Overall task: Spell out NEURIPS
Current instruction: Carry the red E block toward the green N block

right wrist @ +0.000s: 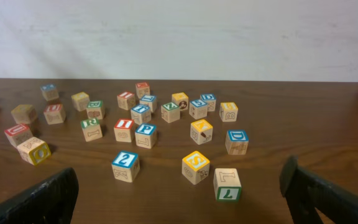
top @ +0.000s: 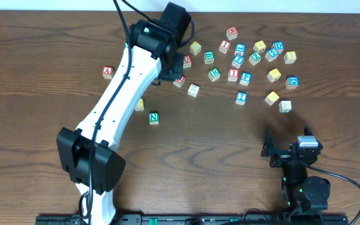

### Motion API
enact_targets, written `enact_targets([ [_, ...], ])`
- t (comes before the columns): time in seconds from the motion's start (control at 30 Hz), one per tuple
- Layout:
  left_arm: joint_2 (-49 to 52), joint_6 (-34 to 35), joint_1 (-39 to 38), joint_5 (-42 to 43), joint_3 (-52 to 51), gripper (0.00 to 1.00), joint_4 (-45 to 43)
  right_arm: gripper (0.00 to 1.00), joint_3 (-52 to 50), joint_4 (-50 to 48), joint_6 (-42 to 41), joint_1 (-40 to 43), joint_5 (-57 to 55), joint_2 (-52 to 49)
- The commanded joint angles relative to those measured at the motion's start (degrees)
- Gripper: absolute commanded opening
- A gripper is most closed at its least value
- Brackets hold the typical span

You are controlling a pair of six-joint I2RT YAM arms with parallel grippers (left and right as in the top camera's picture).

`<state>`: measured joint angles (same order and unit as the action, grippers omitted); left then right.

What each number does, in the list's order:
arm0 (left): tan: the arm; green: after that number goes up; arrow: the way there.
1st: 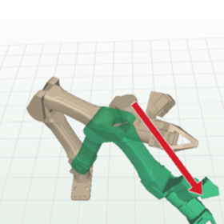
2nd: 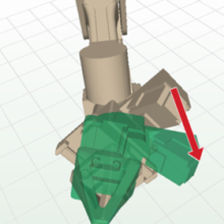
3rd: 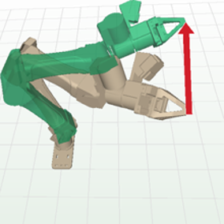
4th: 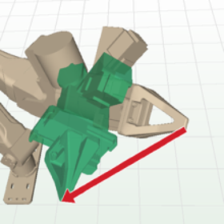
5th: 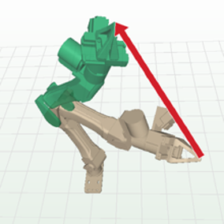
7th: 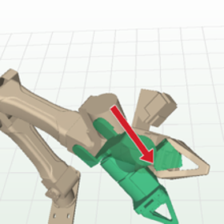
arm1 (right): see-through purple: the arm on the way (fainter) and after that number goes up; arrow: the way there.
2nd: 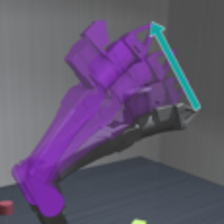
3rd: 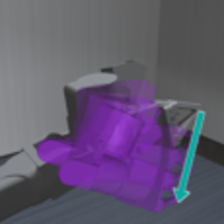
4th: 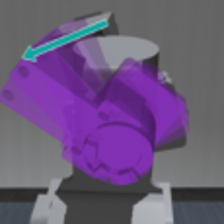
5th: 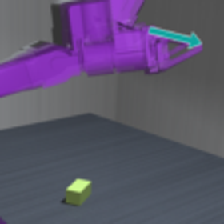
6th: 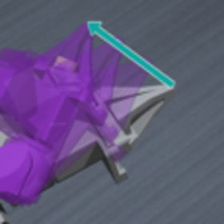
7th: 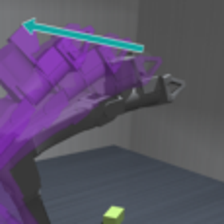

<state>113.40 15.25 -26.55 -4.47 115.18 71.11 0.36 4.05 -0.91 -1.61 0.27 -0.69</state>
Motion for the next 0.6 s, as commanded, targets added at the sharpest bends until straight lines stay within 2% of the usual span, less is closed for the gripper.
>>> enact_targets([
  [0.0,-1.4,1.36,-0.07,-0.5,-2.73,0.08,-1.22,0.99,-0.04,0.31,-0.76,0.44,0.11,0.31],
  [0.33,-8.2,4.04,-2.93,-0.11,-12.7,0.08,-7.8,0.99,-0.04,0.28,-0.76,0.44,0.09,0.31],
  [0.57,-15.5,8.33,-4.59,-0.04,-25.31,0.08,-14.34,0.99,-0.04,0.28,-0.76,0.44,0.09,0.31],
])
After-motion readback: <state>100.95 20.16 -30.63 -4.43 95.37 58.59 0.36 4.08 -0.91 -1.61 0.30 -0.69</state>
